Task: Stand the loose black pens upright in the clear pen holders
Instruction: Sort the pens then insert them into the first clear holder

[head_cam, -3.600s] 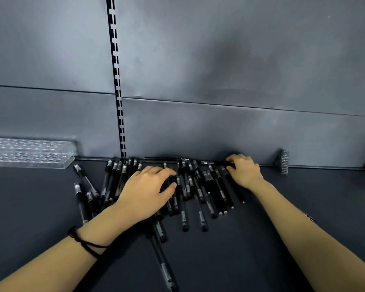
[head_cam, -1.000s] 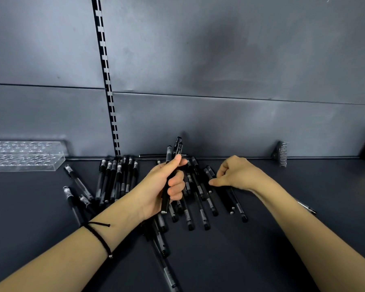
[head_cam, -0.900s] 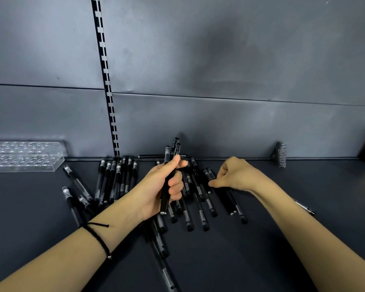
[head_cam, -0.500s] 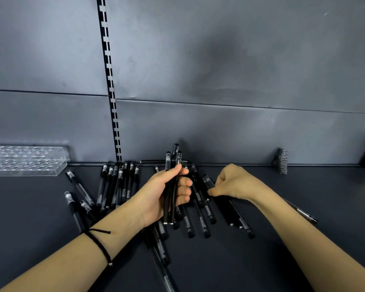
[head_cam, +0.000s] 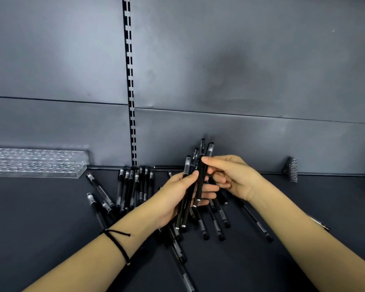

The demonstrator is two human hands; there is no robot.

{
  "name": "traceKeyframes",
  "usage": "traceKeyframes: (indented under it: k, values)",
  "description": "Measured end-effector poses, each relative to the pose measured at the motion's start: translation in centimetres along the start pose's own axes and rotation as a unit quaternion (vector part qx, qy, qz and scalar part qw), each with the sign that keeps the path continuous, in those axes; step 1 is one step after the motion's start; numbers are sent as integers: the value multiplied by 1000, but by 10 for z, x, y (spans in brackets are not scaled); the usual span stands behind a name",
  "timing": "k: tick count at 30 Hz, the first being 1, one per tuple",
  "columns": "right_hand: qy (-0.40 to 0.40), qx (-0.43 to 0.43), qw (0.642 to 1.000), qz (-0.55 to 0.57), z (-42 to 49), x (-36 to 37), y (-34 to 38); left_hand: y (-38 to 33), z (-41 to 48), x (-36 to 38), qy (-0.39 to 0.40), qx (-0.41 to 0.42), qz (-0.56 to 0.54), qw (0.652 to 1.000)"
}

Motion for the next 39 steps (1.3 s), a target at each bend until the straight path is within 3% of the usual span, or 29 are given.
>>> traceKeyframes:
  k: [8, 11, 15, 18, 22, 35, 39]
  values:
    - [23, -46, 993, -107, 20, 53, 18, -27, -14, -49, -39, 18, 2, 999]
    - [-47, -35, 984, -165, 36, 33, 14, -38, -18, -86, -75, 39, 30, 996]
    - [-182, -56, 931, -312, 58, -15, 4, -41, -24, -131, -120, 71, 2, 990]
    - [-192, -56, 892, -406, 74, -25, -8, -41, -22, -142, -128, 82, -27, 988]
    - [-176, -22, 869, -461, 86, -20, -23, -42, -17, -135, -112, 88, -10, 990]
    - [-119, -28, 886, -447, 87, -12, -33, -30, -17, -139, -130, 35, -61, 989]
    - [-132, -88, 944, -289, 75, -7, -20, -31, -20, -133, -119, 27, -55, 991]
Point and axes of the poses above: each hand's wrist, its own z-axis towards the middle knuckle, its own x-axis out of the palm, y = z × x, the point moved 8 cm from there along z, towards the middle knuckle, and after that the axes turned 1 degree about x, right-handed, at the moved point
